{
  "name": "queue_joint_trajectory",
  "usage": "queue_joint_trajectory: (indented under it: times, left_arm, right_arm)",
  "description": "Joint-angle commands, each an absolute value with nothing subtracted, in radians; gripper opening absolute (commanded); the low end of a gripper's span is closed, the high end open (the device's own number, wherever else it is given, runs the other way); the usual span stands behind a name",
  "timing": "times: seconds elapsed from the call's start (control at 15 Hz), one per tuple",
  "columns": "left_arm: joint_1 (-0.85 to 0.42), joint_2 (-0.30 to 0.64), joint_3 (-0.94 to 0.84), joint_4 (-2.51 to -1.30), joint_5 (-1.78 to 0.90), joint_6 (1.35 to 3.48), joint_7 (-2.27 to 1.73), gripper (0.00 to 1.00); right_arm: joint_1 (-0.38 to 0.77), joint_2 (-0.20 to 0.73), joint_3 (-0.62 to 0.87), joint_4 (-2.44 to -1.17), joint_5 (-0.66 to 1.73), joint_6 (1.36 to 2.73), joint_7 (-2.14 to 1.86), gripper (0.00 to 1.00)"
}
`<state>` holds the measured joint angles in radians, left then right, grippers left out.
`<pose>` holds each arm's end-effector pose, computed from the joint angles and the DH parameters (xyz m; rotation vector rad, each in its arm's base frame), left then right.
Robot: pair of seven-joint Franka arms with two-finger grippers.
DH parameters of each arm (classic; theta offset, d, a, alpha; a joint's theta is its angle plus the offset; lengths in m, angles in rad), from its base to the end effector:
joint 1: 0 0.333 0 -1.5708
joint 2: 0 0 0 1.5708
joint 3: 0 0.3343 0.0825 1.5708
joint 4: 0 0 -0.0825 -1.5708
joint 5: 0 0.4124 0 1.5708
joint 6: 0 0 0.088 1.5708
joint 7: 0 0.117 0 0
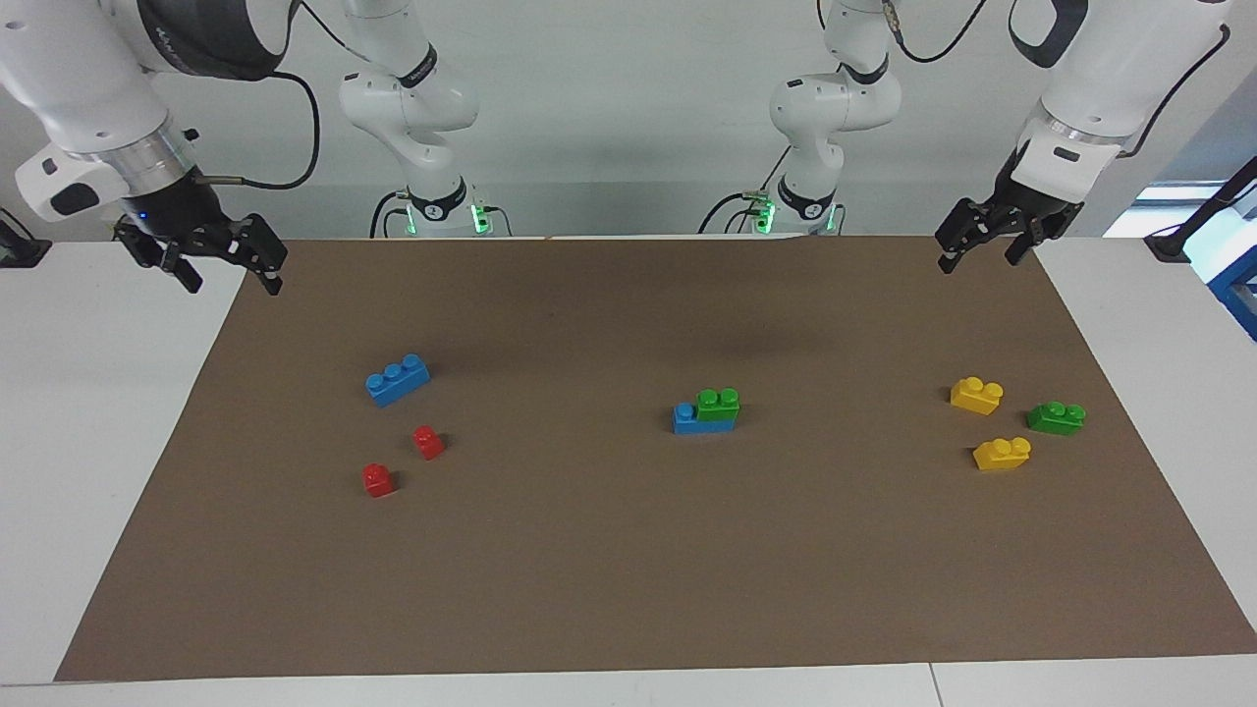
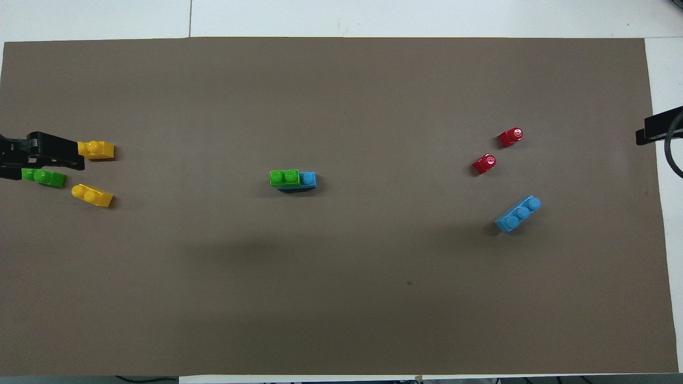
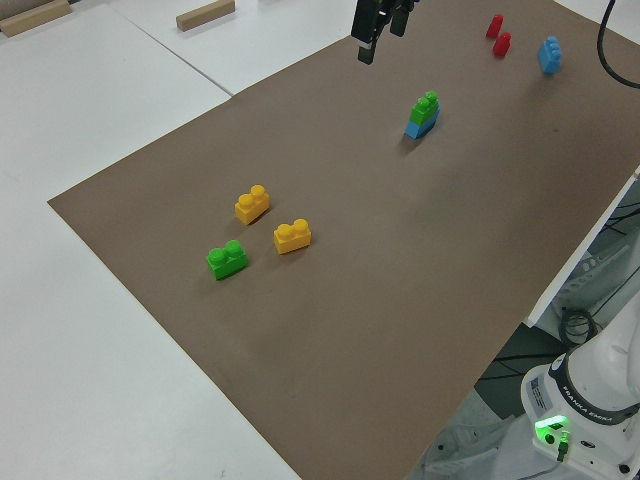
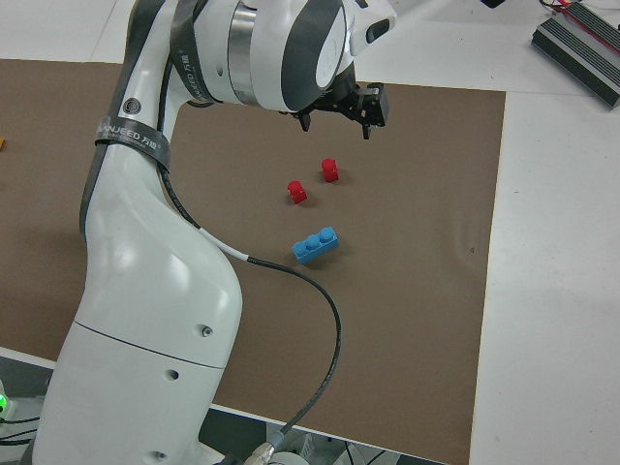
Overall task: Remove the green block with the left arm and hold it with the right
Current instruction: 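Move both grippers out from rest toward the table center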
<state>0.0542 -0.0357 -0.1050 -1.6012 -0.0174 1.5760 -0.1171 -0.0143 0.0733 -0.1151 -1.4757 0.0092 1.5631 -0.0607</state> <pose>0.5709 -0.0322 0.6385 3.1254 0.1037 0.0143 0.6022 -0.0745 0.6364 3.1391 -0.1071 0.0229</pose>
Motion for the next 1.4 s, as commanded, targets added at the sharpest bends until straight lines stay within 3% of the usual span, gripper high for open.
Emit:
queue_joint_trajectory:
  times: [0.0,0.67,1.33]
  left_arm:
    - [0.044,-0.037,-0.097,-1.606,-0.023,1.591,-0.114,1.00]
    - [0.043,-0.037,-0.095,-1.608,-0.023,1.601,-0.117,1.00]
    - [0.046,-0.078,-0.097,-1.703,-0.061,1.689,-0.222,1.00]
  right_arm:
    - [-0.026,0.075,-0.104,-1.471,-0.005,1.563,-0.051,1.00]
    - [-0.032,0.077,-0.106,-1.463,0.011,1.571,-0.051,1.00]
    - [-0.034,0.095,-0.107,-1.462,-0.005,1.609,-0.026,1.00]
